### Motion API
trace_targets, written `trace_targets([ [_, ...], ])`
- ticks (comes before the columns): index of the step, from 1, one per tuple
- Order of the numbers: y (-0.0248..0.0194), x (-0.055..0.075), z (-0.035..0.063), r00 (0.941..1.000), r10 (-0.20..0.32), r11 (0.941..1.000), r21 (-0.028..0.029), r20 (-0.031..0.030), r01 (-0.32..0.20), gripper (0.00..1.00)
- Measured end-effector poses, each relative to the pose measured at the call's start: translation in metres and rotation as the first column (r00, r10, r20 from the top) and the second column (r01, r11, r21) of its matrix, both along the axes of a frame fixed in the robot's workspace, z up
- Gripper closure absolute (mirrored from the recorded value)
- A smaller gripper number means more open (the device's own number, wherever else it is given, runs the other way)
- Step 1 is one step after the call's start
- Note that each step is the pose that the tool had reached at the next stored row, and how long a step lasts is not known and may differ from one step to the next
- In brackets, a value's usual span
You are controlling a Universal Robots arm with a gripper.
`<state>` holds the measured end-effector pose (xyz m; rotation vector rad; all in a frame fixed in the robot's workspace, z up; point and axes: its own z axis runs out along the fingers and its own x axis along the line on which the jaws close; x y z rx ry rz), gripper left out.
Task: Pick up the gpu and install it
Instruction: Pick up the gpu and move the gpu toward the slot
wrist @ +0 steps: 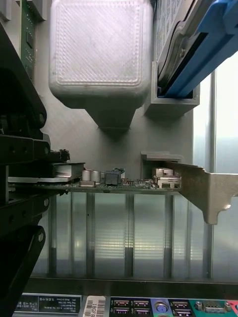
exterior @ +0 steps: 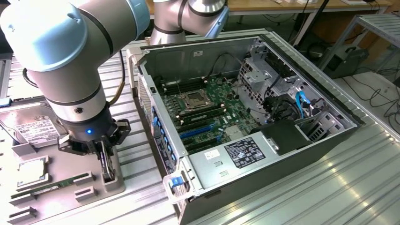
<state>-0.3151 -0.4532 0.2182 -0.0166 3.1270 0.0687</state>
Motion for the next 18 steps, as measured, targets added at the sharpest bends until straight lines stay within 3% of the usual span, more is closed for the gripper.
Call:
trace_targets([
  [5,0.0000,0.0000,0.0000,1.0000,0.000,1.0000,0.0001,0.0002,0.000,0.71],
  [6,0.0000,0.0000,0.0000,1.0000,0.000,1.0000,0.0001,0.0001,0.000,0.65],
  [8,0.0000,0.0000,0.0000,1.0000,0.000,1.0000,0.0001,0.0001,0.000,0.65],
  [9,0.0000,0.0000,0.0000,1.0000,0.000,1.0000,0.0000,0.0000,0.000,0.58],
  [18,-0.0010,0.0001,-0.0006,1.0000,0.000,1.0000,0.0000,0.0000,0.000,0.58],
])
